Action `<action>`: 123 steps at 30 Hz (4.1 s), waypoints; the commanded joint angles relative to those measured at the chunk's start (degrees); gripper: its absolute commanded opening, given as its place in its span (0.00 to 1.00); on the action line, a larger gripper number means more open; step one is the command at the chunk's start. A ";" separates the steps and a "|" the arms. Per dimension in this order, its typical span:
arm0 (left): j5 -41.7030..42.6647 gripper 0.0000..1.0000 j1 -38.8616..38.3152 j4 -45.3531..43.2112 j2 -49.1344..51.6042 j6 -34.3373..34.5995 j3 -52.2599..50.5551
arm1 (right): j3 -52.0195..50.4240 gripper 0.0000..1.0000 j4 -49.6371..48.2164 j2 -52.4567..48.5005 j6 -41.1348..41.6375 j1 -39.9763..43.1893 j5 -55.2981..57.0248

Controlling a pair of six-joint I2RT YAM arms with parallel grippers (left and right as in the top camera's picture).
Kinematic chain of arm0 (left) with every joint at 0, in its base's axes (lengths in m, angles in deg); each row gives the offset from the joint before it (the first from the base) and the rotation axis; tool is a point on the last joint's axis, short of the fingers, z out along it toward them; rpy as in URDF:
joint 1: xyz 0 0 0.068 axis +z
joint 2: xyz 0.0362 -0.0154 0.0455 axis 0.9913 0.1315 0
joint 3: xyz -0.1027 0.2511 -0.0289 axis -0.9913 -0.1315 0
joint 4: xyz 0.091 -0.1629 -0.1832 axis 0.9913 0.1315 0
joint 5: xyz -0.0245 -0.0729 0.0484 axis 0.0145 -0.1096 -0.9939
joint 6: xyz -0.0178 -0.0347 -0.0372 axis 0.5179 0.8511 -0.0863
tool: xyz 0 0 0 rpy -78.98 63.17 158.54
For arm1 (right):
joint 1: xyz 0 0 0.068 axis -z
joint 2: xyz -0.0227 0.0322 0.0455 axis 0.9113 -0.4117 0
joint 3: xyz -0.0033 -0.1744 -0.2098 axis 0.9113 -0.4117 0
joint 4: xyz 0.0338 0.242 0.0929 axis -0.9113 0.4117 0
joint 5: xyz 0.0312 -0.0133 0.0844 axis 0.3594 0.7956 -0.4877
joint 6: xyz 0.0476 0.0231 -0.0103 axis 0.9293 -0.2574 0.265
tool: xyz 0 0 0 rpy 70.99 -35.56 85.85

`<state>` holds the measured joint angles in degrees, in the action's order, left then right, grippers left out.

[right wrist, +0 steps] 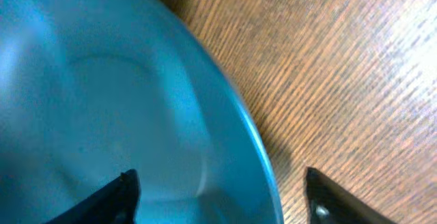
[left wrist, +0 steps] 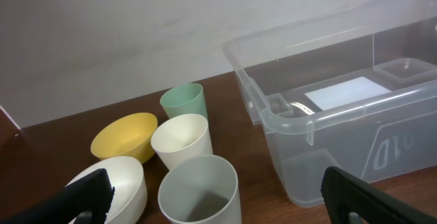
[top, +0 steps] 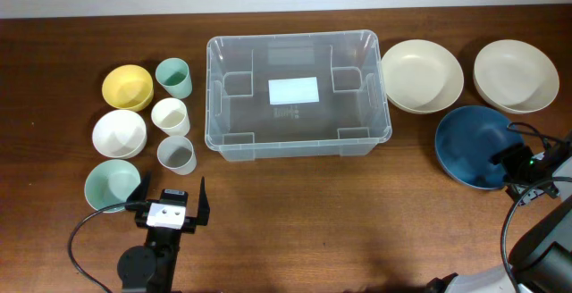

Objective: Pack container
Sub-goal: 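Close the right gripper on the dark blue bowl's rim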

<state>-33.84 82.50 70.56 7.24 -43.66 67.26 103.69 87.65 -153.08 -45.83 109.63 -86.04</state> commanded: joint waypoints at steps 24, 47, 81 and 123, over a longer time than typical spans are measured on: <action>-0.20 1.00 0.22 0.46 -0.04 -0.28 -0.11 | -0.44 0.33 1.27 -0.52 -0.22 -0.07 3.89; -0.20 1.00 0.22 0.46 -0.07 -0.28 -0.11 | -0.13 0.04 6.01 -0.50 -0.22 -0.04 2.86; -0.20 1.00 0.22 0.46 -0.07 -0.28 -0.11 | 12.63 0.70 22.77 10.62 -0.39 -0.07 7.10; -0.20 1.00 0.22 0.46 -0.07 -0.28 -0.11 | -4.83 0.55 -5.42 -0.85 0.02 -0.55 1.64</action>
<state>-33.84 82.50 70.56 7.24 -43.66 67.26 99.37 82.62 -152.58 -46.35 109.46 -83.40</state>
